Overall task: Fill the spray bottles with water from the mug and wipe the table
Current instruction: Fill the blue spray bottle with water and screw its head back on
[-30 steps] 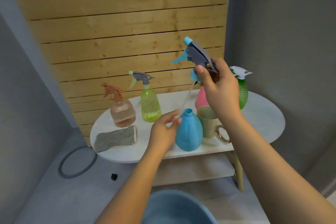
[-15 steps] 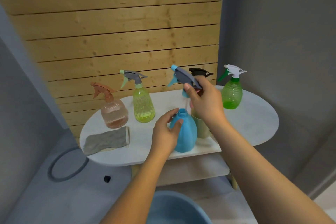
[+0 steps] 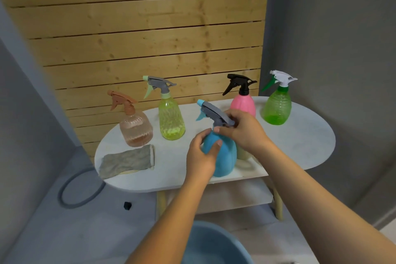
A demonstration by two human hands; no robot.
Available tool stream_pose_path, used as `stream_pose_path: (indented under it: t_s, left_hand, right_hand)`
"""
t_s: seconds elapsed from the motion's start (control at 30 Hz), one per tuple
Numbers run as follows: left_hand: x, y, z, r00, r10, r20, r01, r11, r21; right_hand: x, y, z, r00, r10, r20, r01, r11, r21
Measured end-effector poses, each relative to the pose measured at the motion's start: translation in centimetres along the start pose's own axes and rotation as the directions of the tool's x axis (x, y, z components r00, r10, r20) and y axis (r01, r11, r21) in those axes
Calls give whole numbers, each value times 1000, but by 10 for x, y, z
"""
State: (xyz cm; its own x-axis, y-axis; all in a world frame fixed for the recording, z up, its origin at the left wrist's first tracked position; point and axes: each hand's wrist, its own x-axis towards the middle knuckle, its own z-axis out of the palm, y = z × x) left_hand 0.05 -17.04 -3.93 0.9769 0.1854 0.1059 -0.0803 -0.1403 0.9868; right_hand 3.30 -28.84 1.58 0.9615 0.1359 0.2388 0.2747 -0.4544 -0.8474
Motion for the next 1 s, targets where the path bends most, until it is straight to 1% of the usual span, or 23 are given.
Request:
stream_pose_path:
  t_s: [0.07,0.17,0.2,0.23,0.3,0.37,0.43,0.47,0.53,0.6,0.73,0.83,0.87,0.9,1.0]
  left_hand:
    - [-2,1,3,1000,9,-4,-9,1000,-12]
    - [-3,2,4,1000,19,10,-18,1000,-11]
    - [-3,2,3,1000,16,10,-15,1000,-17]
    - [-2,2,2,1000,10,9,-10,1000,-18]
    - [-1,1,1,1000,1,-2,-1,1000,-15]
    - [0,-1,0,1000,-8,-15,8,1000,-21]
    - [1,-2,0,1000,-14,-17,14,1000,-26]
    - [1,-2,0,1000,-16,-13,16,1000,-27]
    - [1,-3,-1,1000,-16,-9,15,1000,-27]
    - [0,-4,-2,1000,-3,5,3,1000,-17]
    - [0,-7,-4,998,32,51,-32,999,-1]
    - [1,-10,-5,997,39,61,-39,999,0]
    - [1,-11,-6,997,38,61,-38,999,-2]
    - [2,-12,-6,998,32,62,-32,999,-6]
    - [2,-14,-6,998,4,61,-3,1000,-15]
  right_hand:
    - [0,3,6,999,-13,-48,14,1000,16]
    - [0,9,17,980,-43,-194,17,991,-133]
    - [0,9,20,974,-47,-220,13,988,-157]
    - [0,9,22,973,-52,-225,16,987,-160]
    - [-1,9,23,984,-52,-171,26,988,-152]
    - [-3,10,19,997,-46,-69,42,997,-64]
    - [-7,10,15,1000,6,24,-8,997,80]
    - [-7,10,13,999,23,48,-28,994,105]
    - [-6,12,10,999,10,45,-15,993,115]
    - [-5,16,9,1000,30,4,-30,980,195]
    - [-6,20,21,982,174,-74,-133,913,386]
    - [-12,20,34,944,280,-173,-175,872,457]
    - [-15,18,37,938,297,-179,-181,859,478]
    - [-16,18,39,940,300,-161,-183,844,503]
    - [-19,19,39,961,273,-45,-197,787,584]
